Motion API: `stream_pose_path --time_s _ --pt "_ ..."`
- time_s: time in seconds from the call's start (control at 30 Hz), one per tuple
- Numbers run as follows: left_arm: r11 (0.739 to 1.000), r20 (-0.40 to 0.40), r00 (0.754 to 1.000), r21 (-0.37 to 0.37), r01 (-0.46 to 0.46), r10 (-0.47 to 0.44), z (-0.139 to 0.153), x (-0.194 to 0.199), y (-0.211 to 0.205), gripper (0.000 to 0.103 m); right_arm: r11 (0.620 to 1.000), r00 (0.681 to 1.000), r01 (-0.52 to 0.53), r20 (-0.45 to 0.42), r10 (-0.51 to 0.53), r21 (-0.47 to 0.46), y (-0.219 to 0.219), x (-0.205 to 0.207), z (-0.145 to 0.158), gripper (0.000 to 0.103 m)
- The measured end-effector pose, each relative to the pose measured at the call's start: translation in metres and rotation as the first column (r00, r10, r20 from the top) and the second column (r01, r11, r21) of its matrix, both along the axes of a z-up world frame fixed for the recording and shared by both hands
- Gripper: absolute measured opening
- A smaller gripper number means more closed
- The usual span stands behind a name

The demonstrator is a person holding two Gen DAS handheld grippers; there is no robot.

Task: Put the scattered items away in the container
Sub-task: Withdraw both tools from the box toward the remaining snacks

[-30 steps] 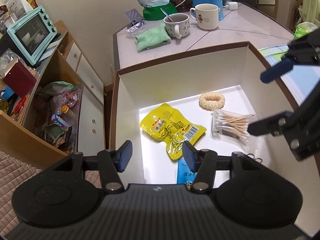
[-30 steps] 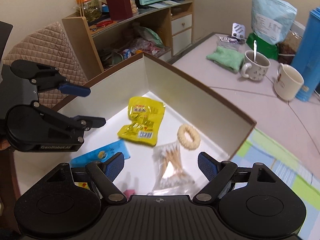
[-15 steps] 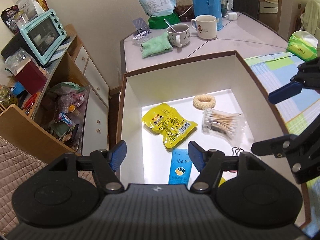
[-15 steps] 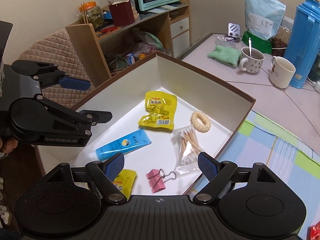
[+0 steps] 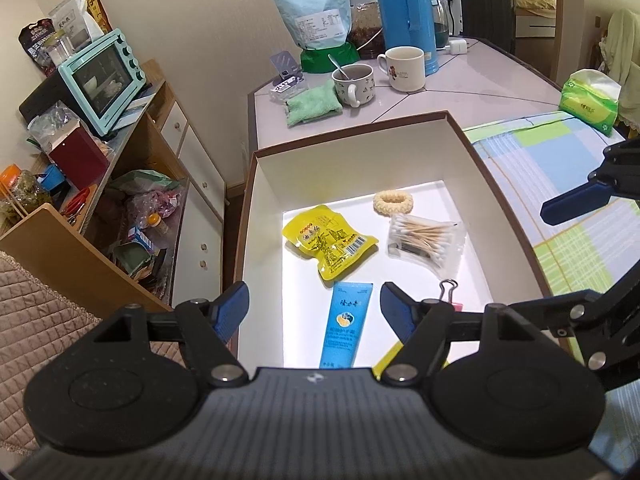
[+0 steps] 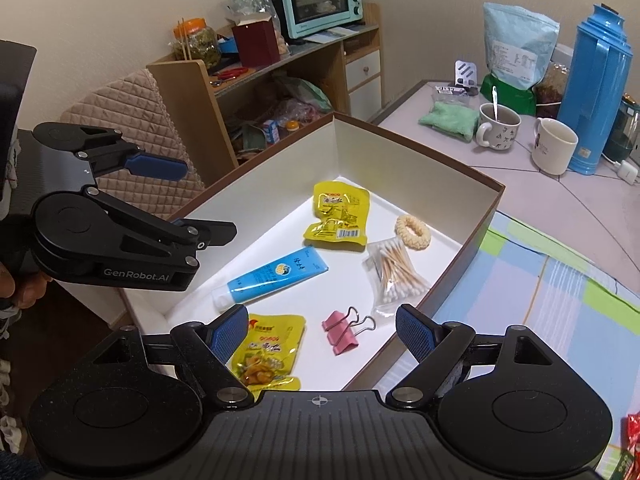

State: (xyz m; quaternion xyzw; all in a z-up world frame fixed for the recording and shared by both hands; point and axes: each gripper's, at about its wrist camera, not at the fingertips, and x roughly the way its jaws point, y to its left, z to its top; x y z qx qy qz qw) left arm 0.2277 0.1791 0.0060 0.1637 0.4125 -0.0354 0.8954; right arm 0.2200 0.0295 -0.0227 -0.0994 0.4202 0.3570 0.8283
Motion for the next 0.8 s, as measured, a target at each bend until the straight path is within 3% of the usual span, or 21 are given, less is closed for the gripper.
stream_pose_path --time_s 0.43,0.8 --pt "1.0 0.0 1.0 -0.007 -0.029 0.029 0.004 -0.03 -0.005 0.084 0.998 1.0 -0.012 -0.013 0.013 0.059 -0.011 -0.031 0.005 0.084" --pt "0.997 -0.023 0.997 -0.015 -0.07 0.07 0.002 -0.055 -0.016 0.089 0.997 0.999 -0.027 -0.022 0.028 0.074 -0.032 -0.049 0.004 0.084"
